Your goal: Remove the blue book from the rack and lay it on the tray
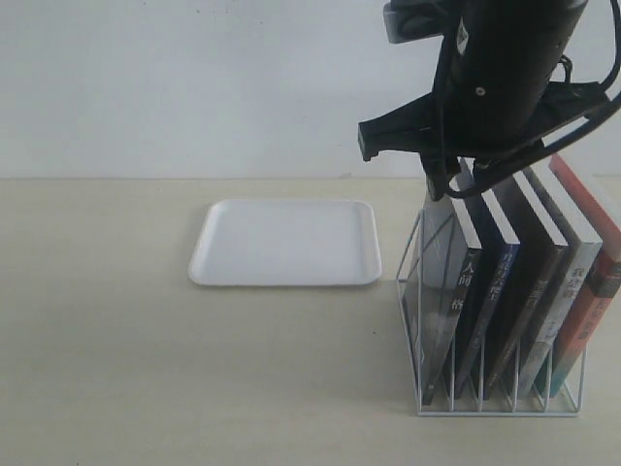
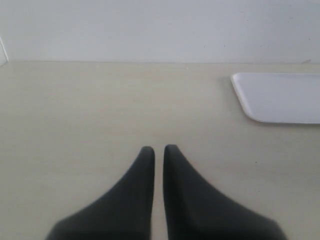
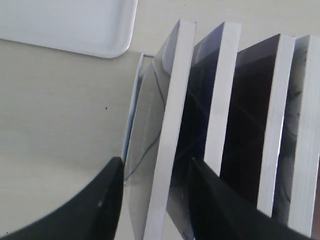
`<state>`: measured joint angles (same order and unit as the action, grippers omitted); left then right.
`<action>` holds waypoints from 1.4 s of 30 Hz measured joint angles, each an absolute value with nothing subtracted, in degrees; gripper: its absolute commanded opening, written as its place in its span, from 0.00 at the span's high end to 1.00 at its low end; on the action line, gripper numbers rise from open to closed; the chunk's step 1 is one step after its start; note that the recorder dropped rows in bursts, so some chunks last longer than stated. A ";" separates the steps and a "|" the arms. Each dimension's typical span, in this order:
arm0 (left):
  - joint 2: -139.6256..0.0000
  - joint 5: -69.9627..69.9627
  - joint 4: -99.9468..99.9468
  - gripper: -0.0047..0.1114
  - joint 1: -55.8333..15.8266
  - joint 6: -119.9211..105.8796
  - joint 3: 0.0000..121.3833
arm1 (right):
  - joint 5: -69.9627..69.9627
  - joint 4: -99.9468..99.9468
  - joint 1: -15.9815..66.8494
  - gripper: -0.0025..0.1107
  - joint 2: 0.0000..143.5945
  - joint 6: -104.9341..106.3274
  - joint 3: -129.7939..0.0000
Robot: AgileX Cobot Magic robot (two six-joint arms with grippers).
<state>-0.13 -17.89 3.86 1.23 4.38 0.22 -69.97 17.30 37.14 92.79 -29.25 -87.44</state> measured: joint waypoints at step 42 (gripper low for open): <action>-0.13 -17.89 3.86 0.91 1.23 4.38 0.22 | -70.75 18.82 37.14 0.98 89.13 -30.19 -91.36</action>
